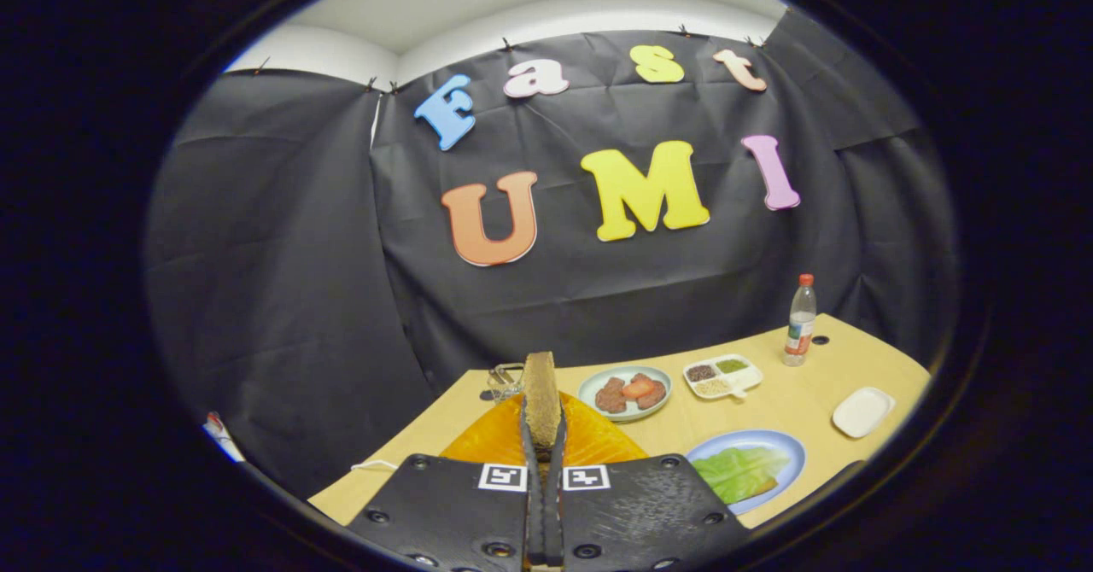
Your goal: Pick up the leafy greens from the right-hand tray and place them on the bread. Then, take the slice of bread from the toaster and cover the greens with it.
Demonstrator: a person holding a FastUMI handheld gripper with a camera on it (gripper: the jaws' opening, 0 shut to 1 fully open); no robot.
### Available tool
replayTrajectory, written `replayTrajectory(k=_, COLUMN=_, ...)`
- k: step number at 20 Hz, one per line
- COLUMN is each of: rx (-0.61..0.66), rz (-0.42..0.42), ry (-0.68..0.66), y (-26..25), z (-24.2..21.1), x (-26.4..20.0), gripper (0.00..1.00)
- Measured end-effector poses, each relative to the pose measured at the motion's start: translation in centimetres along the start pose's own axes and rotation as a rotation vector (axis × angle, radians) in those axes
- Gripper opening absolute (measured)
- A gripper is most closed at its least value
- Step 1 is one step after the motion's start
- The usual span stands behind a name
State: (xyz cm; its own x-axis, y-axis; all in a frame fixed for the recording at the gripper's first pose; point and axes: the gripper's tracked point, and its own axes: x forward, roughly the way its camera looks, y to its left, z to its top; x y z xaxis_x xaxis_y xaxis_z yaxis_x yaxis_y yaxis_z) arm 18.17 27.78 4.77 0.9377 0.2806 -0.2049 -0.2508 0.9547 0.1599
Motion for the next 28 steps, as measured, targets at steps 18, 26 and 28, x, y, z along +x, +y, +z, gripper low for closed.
replayTrajectory(k=18, rx=0.024, rz=-0.174, ry=0.100, y=-16.4, z=-8.5, x=3.1, gripper=0.01)
replayTrajectory(k=26, rx=0.216, rz=-0.137, ry=0.115, y=-18.3, z=-11.7, x=3.5, gripper=0.01)
replayTrajectory(k=28, rx=0.238, rz=-0.130, ry=0.124, y=-19.0, z=-12.4, x=3.6, gripper=0.01)
